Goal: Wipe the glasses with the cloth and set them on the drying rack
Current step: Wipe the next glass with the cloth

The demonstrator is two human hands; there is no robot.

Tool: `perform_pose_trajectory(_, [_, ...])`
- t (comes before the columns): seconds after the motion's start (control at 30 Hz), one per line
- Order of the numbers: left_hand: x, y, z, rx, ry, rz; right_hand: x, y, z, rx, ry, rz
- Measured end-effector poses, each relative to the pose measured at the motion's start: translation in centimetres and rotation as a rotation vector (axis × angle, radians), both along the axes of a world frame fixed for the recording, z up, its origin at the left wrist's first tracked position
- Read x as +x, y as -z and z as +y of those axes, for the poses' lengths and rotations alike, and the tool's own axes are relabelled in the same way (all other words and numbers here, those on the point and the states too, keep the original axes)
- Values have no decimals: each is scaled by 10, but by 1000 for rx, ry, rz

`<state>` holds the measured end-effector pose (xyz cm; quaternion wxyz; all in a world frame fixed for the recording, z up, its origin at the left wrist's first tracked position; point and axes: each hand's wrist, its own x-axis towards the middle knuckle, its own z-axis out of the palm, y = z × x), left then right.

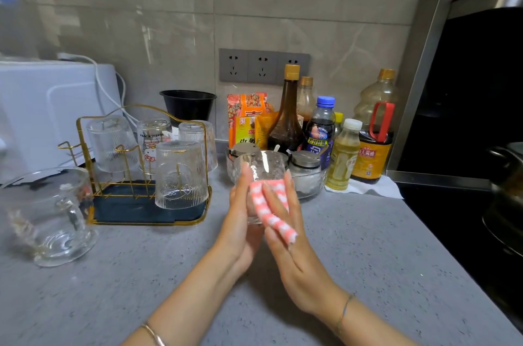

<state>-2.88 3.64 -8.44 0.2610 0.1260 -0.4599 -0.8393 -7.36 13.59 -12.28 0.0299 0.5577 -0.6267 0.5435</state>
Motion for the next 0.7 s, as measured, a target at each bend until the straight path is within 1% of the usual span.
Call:
perform_pose_trajectory(0.13, [0,2,4,-18,152,-1,-5,-7,-1,-118,32,-57])
perform_pose_trajectory(0.23, [-1,6,6,-41,217,-15,-15,-15,3,-229,71,-129])
perform_pose_trajectory(0.3, [-3,10,7,-73,257,-40,-21,-19,5,-245,118,-156])
perform_pose_trajectory(0.37, [-3,11,8,-75,292,-42,-24,-18,5,-230,116,-206])
perform_pose_trajectory(0.43, [-2,11,8,-79,289,-13,-25,-14,4,-206,106,-220])
perform_pose_trajectory(0.53, [-5,13,10,-146,228,22,-21,-10,2,-164,92,-173])
perform_pose_trajectory(0.63, [-6,11,10,-84,154,65,-14,-11,2,-132,72,-77])
perform_pose_trajectory(0.7, [-5,9,7,-35,124,93,-8,-10,2,-92,25,-57])
